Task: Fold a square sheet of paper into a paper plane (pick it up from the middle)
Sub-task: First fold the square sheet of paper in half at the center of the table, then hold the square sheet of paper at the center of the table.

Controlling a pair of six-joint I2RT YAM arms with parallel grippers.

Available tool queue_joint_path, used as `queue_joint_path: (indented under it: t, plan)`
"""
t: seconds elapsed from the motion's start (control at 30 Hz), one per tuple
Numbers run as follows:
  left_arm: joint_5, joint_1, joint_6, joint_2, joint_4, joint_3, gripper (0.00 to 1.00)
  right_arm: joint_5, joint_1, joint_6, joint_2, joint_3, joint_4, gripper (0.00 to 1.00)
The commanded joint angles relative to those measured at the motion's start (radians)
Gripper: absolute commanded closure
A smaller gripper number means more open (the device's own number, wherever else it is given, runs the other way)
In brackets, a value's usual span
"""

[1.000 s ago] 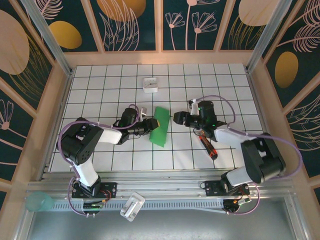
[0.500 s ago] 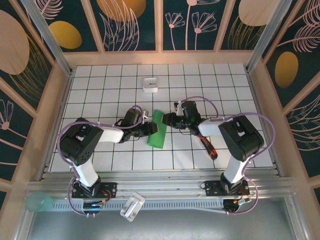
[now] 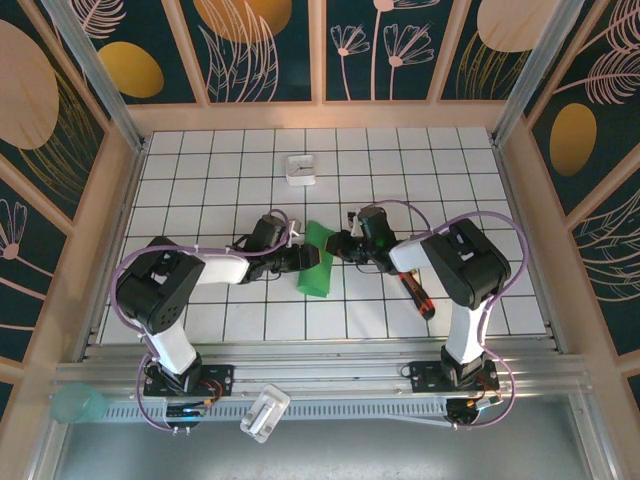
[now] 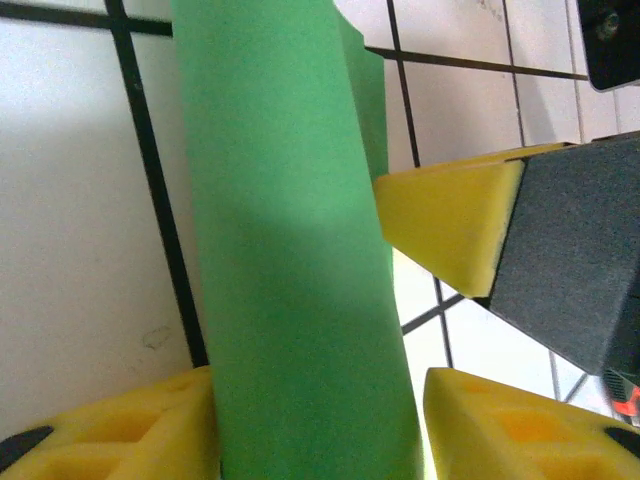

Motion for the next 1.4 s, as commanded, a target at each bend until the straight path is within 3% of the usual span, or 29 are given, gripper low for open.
queue_joint_path:
  t: [0.0, 0.2, 0.67, 1.0, 1.37]
  plan:
    - [-0.137, 0.019, 0.042, -0.019, -0.157, 0.023, 0.38, 0.064, 0.011, 0.022, 0.013, -0.039, -0.013, 0.84]
    - [-0.125, 0.010, 0.042, -0.047, -0.250, 0.069, 0.31, 0.083, 0.021, 0.033, 0.017, -0.056, -0.003, 0.85]
    - [-0.135, -0.022, 0.132, 0.057, -0.350, 0.157, 0.55, 0.053, 0.021, 0.018, 0.016, -0.039, -0.006, 0.84]
    - [-0.147, -0.027, 0.173, 0.066, -0.376, 0.156, 0.54, -0.028, -0.011, -0.033, -0.087, -0.039, 0.008, 0.73]
    - [-0.200, -0.054, 0.201, 0.081, -0.411, 0.172, 0.52, -0.064, -0.137, -0.069, -0.160, -0.072, -0.017, 0.68]
